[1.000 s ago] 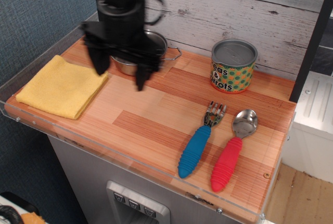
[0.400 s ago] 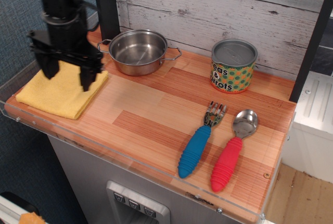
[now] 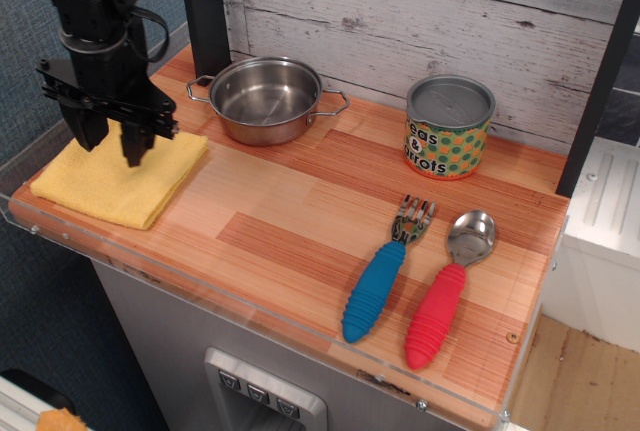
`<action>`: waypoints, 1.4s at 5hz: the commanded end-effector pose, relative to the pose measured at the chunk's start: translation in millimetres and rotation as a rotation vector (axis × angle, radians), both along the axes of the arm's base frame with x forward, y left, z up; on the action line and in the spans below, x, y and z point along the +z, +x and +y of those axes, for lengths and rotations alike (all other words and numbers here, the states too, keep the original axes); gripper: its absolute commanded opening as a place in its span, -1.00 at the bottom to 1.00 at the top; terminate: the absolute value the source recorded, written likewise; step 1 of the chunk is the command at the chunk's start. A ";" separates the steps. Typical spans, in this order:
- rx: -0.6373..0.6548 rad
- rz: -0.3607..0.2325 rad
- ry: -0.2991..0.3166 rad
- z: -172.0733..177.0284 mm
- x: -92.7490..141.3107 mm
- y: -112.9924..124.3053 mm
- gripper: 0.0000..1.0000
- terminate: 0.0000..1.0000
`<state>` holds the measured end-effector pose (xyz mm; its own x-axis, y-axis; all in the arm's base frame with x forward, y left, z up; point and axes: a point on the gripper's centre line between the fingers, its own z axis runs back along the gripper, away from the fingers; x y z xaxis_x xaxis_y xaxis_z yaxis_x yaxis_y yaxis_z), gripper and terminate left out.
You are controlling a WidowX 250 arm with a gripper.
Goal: Place the yellow cloth to the left of the blue fork.
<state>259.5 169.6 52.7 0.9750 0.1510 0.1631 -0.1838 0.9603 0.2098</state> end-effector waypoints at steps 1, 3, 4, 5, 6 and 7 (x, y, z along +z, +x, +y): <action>-0.044 -0.069 0.007 20.8 -1.4 10.4 -1.00 -1.00; -0.064 -0.069 0.019 20.2 -17.9 15.7 -1.00 -1.00; -0.063 -0.071 0.015 16.6 -23.1 15.1 -1.00 -1.00; -0.070 -0.061 0.014 6.4 -30.8 17.2 -1.00 -1.00; -0.078 -0.066 0.001 -6.1 -30.2 18.0 -1.00 -1.00; -0.073 -0.055 -0.014 -16.1 -32.0 18.9 -1.00 -1.00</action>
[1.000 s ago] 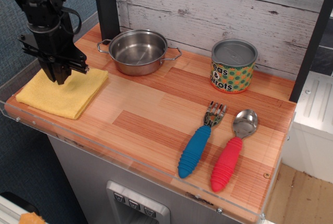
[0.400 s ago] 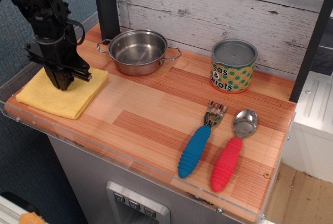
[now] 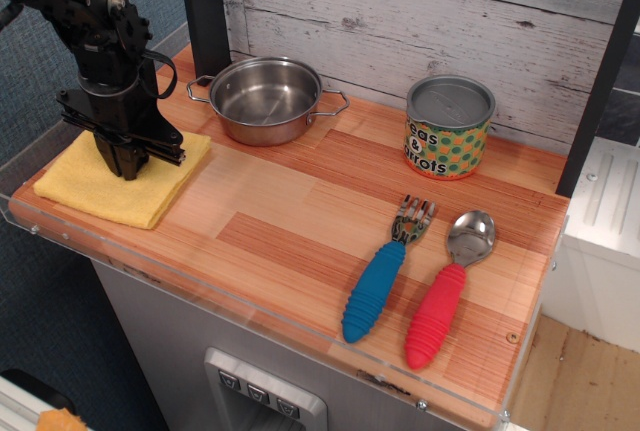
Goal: Place the yellow cloth to the left of the blue fork.
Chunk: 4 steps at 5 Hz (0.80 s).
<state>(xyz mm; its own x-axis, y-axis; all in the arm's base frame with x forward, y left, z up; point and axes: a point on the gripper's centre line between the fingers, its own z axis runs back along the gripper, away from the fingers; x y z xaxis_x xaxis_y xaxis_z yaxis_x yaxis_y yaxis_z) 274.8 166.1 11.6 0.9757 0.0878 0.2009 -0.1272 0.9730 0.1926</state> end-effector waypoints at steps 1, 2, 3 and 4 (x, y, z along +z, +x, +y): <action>0.002 -0.001 -0.004 -23.2 6.4 2.5 -1.00 -1.00; -0.007 0.001 -0.004 -34.8 6.2 2.3 -1.00 -1.00; -0.010 0.000 -0.027 -47.5 4.2 5.1 -1.00 -1.00; -0.044 0.002 -0.018 -62.0 2.9 6.9 -1.00 -1.00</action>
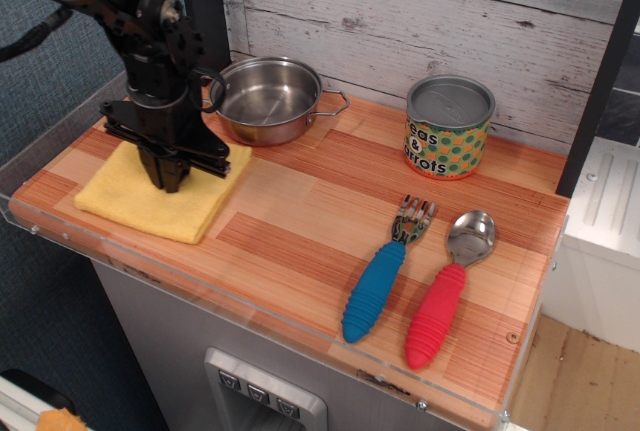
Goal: Place the yellow cloth to the left of the blue fork.
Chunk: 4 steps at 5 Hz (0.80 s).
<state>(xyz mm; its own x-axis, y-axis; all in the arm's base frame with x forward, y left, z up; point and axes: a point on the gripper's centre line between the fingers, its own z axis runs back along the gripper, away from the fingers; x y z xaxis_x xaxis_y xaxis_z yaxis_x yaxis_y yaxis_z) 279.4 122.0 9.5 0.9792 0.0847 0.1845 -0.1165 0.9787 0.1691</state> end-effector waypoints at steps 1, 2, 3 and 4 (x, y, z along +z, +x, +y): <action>-0.066 -0.019 0.000 -37.6 7.5 3.4 -1.00 -1.00; -0.099 -0.011 -0.011 -56.3 8.2 2.4 -1.00 -1.00; -0.095 0.004 -0.026 -70.5 9.0 2.8 -1.00 -1.00; -0.083 0.017 -0.019 -80.1 8.4 5.2 -1.00 -1.00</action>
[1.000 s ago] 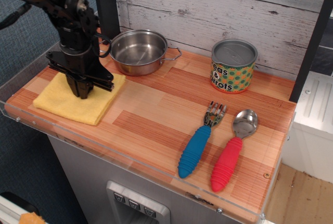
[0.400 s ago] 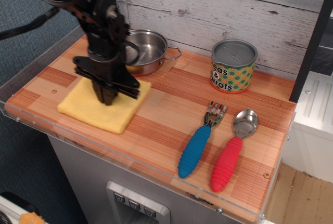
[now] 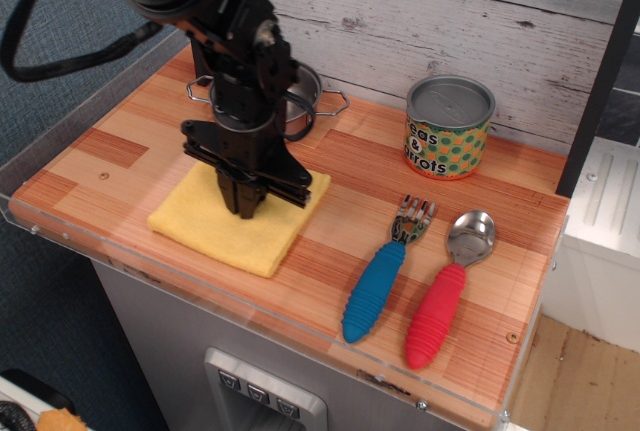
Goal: Place the yellow cloth to the left of the blue fork.
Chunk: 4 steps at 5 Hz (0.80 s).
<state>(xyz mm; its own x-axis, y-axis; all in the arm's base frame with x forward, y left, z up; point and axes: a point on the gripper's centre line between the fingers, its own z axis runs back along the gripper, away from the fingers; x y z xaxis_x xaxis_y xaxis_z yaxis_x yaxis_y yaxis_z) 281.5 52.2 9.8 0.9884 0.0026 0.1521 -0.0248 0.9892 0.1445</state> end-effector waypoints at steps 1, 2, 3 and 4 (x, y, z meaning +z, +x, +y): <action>-0.003 -0.004 -0.008 -20.0 9.2 5.5 -1.00 -1.00; -0.037 -0.016 -0.025 -34.0 14.3 5.5 -1.00 -1.00; -0.029 -0.014 -0.014 -33.8 15.5 5.2 -1.00 -1.00; -0.009 -0.024 -0.010 -28.5 20.2 5.1 -1.00 -1.00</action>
